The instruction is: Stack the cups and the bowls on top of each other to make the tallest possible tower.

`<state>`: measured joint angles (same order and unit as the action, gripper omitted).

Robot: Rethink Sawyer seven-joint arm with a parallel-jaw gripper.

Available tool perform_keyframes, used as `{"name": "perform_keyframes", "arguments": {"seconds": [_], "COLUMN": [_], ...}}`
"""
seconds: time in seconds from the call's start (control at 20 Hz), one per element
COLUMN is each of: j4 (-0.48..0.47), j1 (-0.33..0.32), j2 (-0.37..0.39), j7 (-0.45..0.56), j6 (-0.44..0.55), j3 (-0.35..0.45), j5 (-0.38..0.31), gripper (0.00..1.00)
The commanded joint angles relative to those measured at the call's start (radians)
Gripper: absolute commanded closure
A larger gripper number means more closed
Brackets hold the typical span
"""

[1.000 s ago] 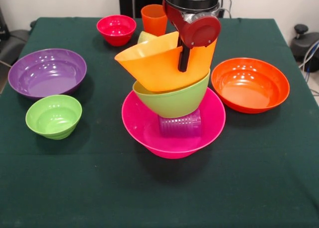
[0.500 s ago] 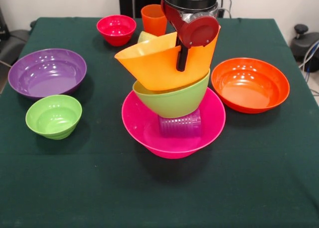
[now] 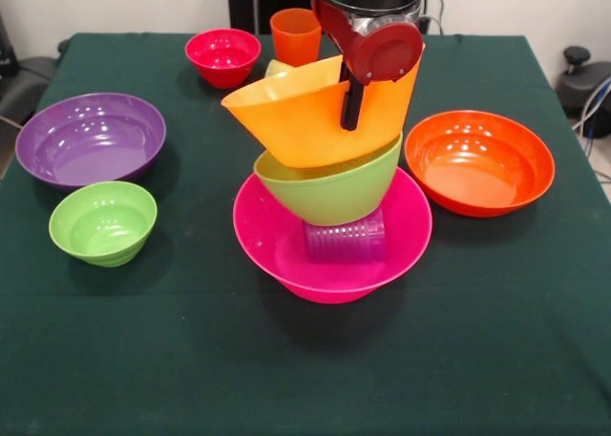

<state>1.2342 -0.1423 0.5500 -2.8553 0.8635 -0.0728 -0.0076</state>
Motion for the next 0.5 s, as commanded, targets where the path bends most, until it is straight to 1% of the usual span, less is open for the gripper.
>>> {"name": "perform_keyframes", "arguments": {"seconds": [0.05,0.35,0.4,0.5], "j4": [0.1,0.109,0.11,0.11], "j1": [0.015,0.011,0.011,0.013], "j2": [-0.002,0.001,0.001,0.002], "j7": [0.1,0.107,0.107,0.11], "j6": [-0.053,-0.069,-0.073,-0.078], "j3": [0.051,0.053,0.051,0.048], "j5": [-0.073,-0.077,-0.079,-0.085], "gripper": [1.0,1.0,0.0,0.0]}}
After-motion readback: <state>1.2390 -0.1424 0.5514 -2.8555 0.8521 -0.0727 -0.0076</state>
